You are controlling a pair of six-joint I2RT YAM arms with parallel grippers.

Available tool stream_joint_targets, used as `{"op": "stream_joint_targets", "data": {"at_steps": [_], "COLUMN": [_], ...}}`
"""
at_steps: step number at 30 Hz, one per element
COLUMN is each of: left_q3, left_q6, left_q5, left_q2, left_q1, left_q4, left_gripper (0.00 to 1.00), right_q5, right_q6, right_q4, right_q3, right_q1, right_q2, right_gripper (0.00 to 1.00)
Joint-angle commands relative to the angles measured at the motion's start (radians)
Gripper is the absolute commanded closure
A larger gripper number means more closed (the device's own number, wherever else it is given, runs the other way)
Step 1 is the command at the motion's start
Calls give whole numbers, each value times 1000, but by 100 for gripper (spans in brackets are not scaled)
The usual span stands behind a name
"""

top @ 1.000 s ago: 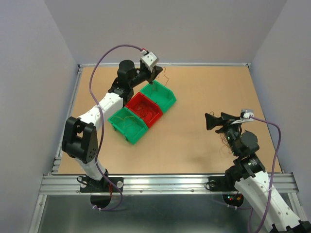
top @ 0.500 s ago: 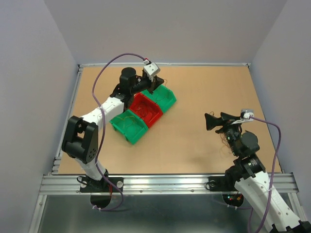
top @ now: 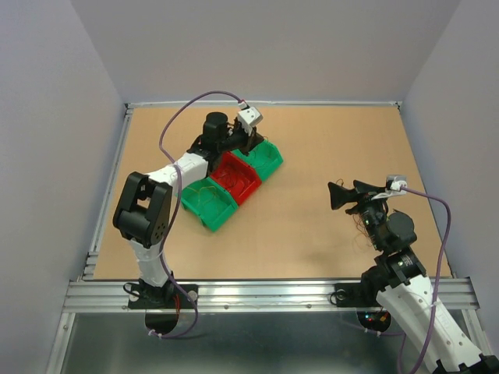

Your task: Untangle the cables

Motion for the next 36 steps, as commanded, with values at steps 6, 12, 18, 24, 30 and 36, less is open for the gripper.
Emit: {"op": "stream_joint_targets", "data": {"at_steps": [6,12,18,24,30,36], "left_q3": [60,127,282,288,255,169], "left_q6": [215,372,452,440,410,377], "left_q5": [-281,-364,-572,-536,-510,-443], "left_q2": [42,119,252,274,210,85], "left_q1": [15,-58,-141,-135,-132,-126], "left_q4": [-97,-240,-452,-467,-461,-386], "left_gripper": [100,100,99,86,68,53], "right_q5": [-22,-28,-34,-5,-6,9], "right_q6": [-10,-7,-9,11,11,30], "right_q4": [46,46,46,17,11,0], "right_q3": [7,12,15,41,56,56], "right_q1": [-2,-3,-3,-3,-3,-3], "right_q2": [-9,8,23,83,138,137], "right_gripper": [0,0,0,0,0,0]}}
